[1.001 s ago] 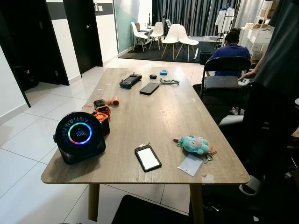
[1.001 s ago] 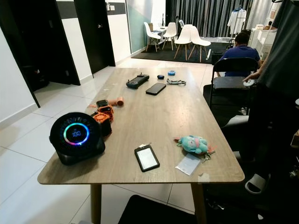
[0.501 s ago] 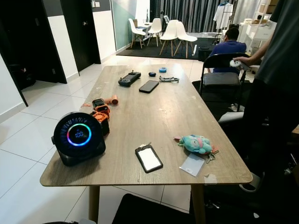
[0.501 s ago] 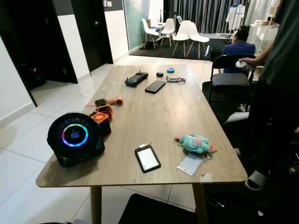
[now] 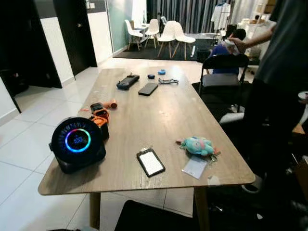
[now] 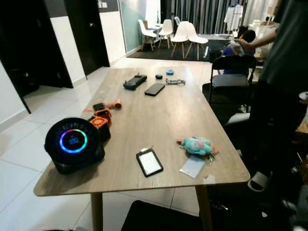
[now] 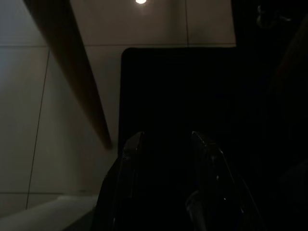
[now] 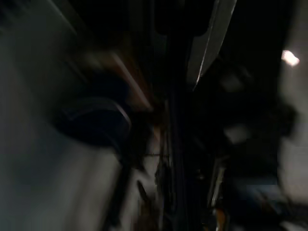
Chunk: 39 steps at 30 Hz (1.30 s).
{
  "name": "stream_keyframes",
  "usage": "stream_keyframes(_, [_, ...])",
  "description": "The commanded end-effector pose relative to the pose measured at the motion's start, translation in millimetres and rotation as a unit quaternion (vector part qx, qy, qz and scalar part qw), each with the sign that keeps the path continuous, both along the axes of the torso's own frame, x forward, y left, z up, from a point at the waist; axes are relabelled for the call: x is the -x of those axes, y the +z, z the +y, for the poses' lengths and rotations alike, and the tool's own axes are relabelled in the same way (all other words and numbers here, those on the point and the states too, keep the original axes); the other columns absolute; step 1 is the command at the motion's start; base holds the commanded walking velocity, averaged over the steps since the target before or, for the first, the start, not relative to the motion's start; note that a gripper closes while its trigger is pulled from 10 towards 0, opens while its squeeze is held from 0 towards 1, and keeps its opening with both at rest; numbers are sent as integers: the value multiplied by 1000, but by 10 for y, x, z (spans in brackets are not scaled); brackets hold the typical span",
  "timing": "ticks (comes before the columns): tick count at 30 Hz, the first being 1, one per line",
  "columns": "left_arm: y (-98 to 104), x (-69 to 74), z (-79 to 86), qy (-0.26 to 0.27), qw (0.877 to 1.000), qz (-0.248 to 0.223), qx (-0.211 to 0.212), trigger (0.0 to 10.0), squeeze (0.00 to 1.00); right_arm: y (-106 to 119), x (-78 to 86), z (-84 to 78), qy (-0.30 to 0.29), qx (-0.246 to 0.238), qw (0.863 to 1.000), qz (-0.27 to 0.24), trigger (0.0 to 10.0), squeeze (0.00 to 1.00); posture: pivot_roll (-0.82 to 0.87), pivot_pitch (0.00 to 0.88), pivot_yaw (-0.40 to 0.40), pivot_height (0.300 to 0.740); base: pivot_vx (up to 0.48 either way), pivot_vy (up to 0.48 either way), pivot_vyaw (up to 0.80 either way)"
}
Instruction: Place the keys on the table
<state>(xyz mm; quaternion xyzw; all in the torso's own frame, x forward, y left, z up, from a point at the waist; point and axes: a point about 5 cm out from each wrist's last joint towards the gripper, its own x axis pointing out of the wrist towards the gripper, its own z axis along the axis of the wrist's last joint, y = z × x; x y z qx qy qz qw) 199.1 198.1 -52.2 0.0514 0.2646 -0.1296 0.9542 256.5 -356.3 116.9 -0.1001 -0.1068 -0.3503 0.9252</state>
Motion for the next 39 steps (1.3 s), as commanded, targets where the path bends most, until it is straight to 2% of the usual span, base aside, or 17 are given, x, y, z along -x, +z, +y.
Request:
stream_keyframes(1, [-40,66,5,0,1000,12,-1,10000,0,99,-122,101,33,-9,999,-17,10000,0,25,93,45,740,0,0,0])
stream_keyframes(2, [-46,70,0,1,1000,13,-1,10000,0,193,-257,186,61,-20,998,-27,10000,0,25,93,45,740,0,0,0])
stream_keyframes(4, [-48,72,-2,2,1000,14,-1,10000,0,233,-318,228,75,-25,996,-30,10000,0,25,93,45,740,0,0,0])
stream_keyframes(5, [-52,76,-4,2,1000,15,-1,10000,0,294,-418,308,101,-28,994,-29,10000,0,26,92,46,740,0,0,0])
stream_keyframes(6, [-52,76,-4,2,1000,15,-1,10000,0,294,-418,308,101,-28,994,-29,10000,0,26,92,46,740,0,0,0])
stream_keyframes(7, [-54,76,-4,2,1000,16,-2,10000,0,345,-509,389,126,-29,991,-25,10000,0,25,92,48,740,0,0,0])
stream_keyframes(13, [-64,69,7,4,1000,25,-5,10000,0,449,-958,927,270,-38,962,29,10000,0,16,86,59,740,0,0,0])
stream_keyframes(17, [-67,63,4,4,1000,28,-6,10000,0,426,-1104,1215,338,-35,938,69,10000,0,18,82,59,740,0,0,0])
stream_keyframes(19, [-68,61,3,5,1000,29,-7,10000,0,413,-1142,1326,364,-35,927,82,10000,0,18,82,59,740,0,0,0])
stream_keyframes(22, [-67,49,1,6,1000,30,-8,10000,0,362,-1203,1585,424,-25,897,120,10000,0,23,78,54,740,0,0,0])
stream_keyframes(23, [-67,49,1,6,1000,30,-8,10000,0,362,-1203,1585,424,-25,897,120,10000,0,23,78,54,740,0,0,0])
stream_keyframes(26, [-67,44,3,8,999,31,-8,10000,0,324,-1237,1863,482,-11,863,150,10000,0,25,76,52,740,0,0,0])
stream_keyframes(27, [-67,44,3,8,999,31,-8,10000,0,324,-1237,1863,482,-11,863,150,10000,0,25,76,52,740,0,0,0])
stream_keyframes(29, [-71,49,7,9,999,32,-9,10000,0,323,-1244,1992,509,-9,847,154,10000,0,27,75,52,740,0,0,0])
stream_keyframes(30, [-71,49,7,9,999,32,-9,10000,0,323,-1244,1992,509,-9,847,154,10000,0,27,75,52,740,0,0,0])
stream_keyframes(35, [-88,81,19,12,999,38,-9,10000,0,320,-1207,2186,551,-15,822,145,10000,0,27,71,52,740,0,0,0])
stream_keyframes(39, [-96,95,23,12,999,40,-8,10000,0,386,-1181,2239,566,-28,815,122,10000,0,27,71,53,740,0,0,0])
